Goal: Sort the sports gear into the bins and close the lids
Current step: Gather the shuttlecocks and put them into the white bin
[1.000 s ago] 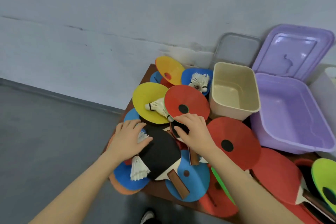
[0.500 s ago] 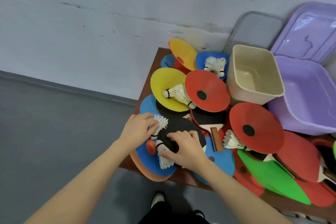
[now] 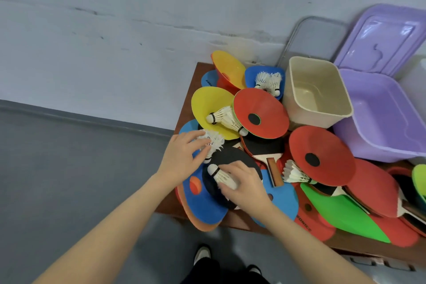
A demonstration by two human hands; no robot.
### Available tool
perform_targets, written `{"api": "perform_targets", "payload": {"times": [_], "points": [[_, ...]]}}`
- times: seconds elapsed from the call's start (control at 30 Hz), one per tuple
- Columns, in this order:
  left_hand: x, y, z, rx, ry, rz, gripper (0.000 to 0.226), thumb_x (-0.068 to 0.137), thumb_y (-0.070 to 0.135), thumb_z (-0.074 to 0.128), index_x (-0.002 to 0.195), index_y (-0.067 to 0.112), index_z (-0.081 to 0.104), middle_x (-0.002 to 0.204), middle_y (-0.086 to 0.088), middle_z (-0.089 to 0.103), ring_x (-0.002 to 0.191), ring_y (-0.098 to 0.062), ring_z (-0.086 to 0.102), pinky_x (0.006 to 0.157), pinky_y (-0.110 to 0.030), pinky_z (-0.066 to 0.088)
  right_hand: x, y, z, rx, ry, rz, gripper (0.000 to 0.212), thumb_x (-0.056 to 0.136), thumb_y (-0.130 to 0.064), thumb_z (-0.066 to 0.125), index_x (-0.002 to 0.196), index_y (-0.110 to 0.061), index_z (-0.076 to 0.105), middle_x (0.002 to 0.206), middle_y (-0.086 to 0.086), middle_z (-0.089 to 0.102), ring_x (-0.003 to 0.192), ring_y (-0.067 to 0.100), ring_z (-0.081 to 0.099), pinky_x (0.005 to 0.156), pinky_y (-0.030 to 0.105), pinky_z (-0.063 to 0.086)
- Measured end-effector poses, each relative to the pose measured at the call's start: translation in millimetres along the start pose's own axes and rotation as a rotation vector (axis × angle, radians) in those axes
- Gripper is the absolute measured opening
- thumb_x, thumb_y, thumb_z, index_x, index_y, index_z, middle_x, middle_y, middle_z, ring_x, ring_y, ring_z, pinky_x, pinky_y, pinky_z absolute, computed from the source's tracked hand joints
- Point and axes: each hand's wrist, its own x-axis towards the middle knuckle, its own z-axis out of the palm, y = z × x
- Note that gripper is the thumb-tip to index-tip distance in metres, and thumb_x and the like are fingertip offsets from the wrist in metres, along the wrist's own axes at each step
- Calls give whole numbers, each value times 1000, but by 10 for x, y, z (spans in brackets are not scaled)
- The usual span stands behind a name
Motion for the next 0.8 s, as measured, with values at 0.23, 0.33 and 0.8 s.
{"api": "perform_targets", "payload": {"times": [0.23,0.33,0.8], "points": [[548,344,152,-51,104,74,31,87,33,53,101,13,71,111,-4,66,98,-22,61,82,-39,46,52,220,-575,-102,284,-48,36,82,-38,55,113,-23,67,101,-7,61,93,8,57,78,38,43],[842,556,332,-81,127,125,29,86,31,55,101,12,71,110,-6,66,96,-24,62,79,-44,49,35,417,-905,-134,388,-44,33,83,-37,56,113,-26,65,102,-9,60,93,7,56,79,34,40],[2098,2267,1669,-140,171,259,27,85,28,57,99,10,71,109,-8,65,93,-27,63,79,-44,51,-134,1938,-2827,-25,595,-66,32,82,-33,59,112,-24,67,97,-3,63,86,20,63,69,48,49]]}}
